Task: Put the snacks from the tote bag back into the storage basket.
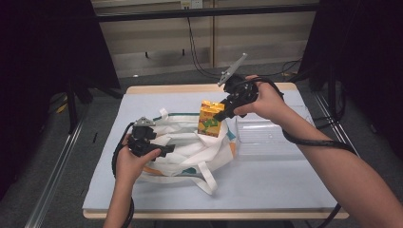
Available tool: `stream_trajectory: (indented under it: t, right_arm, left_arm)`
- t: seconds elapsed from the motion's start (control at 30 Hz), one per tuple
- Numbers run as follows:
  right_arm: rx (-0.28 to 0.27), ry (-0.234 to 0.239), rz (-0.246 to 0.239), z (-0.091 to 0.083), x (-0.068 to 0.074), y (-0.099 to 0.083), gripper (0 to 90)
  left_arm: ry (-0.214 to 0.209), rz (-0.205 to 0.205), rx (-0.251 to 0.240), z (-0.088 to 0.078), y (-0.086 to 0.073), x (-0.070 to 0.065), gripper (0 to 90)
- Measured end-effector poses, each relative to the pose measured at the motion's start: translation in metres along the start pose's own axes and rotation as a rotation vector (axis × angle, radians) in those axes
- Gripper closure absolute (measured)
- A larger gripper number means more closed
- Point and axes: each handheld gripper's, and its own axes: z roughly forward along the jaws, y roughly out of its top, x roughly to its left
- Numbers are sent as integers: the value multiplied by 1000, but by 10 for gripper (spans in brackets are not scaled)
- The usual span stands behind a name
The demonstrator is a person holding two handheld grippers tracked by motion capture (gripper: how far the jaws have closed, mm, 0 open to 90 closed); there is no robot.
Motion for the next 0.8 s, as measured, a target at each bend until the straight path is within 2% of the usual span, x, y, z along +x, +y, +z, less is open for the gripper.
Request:
stream_trajectory:
  t: [0.4,0.5,0.57,0.6,0.63,0.8]
  right_arm:
    - [5,-5,-11,-14,-6,-2,509]
    - [5,-7,-18,-19,-7,-1,509]
    - [6,-12,-18,-22,-7,0,509]
    - [7,-9,-16,-23,-8,0,509]
    - [7,-13,-15,-25,-8,0,509]
    - [5,-14,-18,-32,-10,1,509]
  left_arm:
    - [0,1,2,3,0,-1,73]
    - [-1,13,14,2,0,0,72]
    - [-3,5,8,4,0,-1,72]
    - [-8,26,19,4,0,1,73]
    - [-5,4,10,4,-1,-1,72]
    - [-10,3,5,5,0,-1,72]
